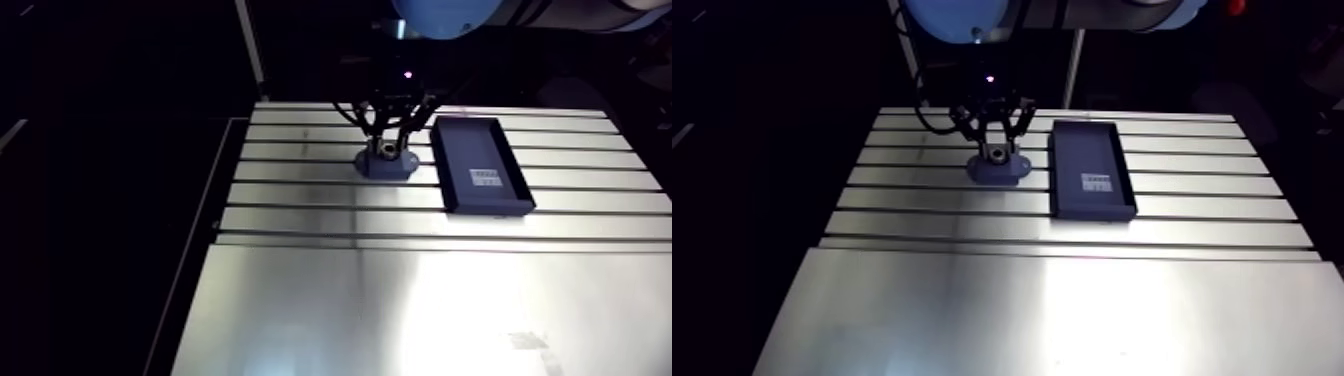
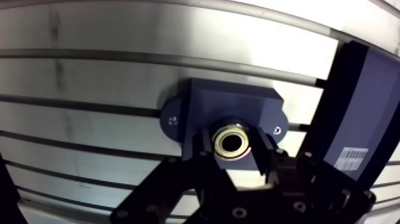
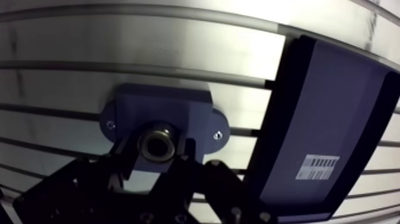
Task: Pick up the bearing and press it into the housing until flush.
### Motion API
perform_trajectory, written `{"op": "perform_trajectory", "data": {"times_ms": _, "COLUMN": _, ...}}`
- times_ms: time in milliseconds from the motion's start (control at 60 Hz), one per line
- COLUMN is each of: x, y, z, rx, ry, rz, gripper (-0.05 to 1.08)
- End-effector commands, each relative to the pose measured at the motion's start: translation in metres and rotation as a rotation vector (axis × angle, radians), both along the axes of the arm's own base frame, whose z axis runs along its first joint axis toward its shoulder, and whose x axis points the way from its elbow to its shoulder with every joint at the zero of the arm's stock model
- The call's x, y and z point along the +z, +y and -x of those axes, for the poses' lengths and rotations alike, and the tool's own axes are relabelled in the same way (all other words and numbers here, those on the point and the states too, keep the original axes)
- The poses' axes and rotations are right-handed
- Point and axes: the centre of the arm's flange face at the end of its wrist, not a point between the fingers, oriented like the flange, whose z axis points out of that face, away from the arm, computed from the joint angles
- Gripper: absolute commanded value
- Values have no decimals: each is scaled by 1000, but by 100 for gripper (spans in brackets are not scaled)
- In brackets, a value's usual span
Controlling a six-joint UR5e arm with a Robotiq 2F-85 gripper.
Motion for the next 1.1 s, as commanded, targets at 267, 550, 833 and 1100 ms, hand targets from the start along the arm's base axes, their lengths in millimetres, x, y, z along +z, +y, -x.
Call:
{"op": "perform_trajectory", "data": {"times_ms": 267, "x": -3, "y": 2, "z": -5, "rx": 5, "ry": -8, "rz": 1, "gripper": 69}}
{"op": "perform_trajectory", "data": {"times_ms": 550, "x": -1, "y": 2, "z": -3, "rx": 7, "ry": -5, "rz": 2, "gripper": 69}}
{"op": "perform_trajectory", "data": {"times_ms": 833, "x": 1, "y": 1, "z": -1, "rx": 10, "ry": 13, "rz": 2, "gripper": 69}}
{"op": "perform_trajectory", "data": {"times_ms": 1100, "x": 0, "y": 4, "z": -1, "rx": 6, "ry": 13, "rz": 2, "gripper": 69}}
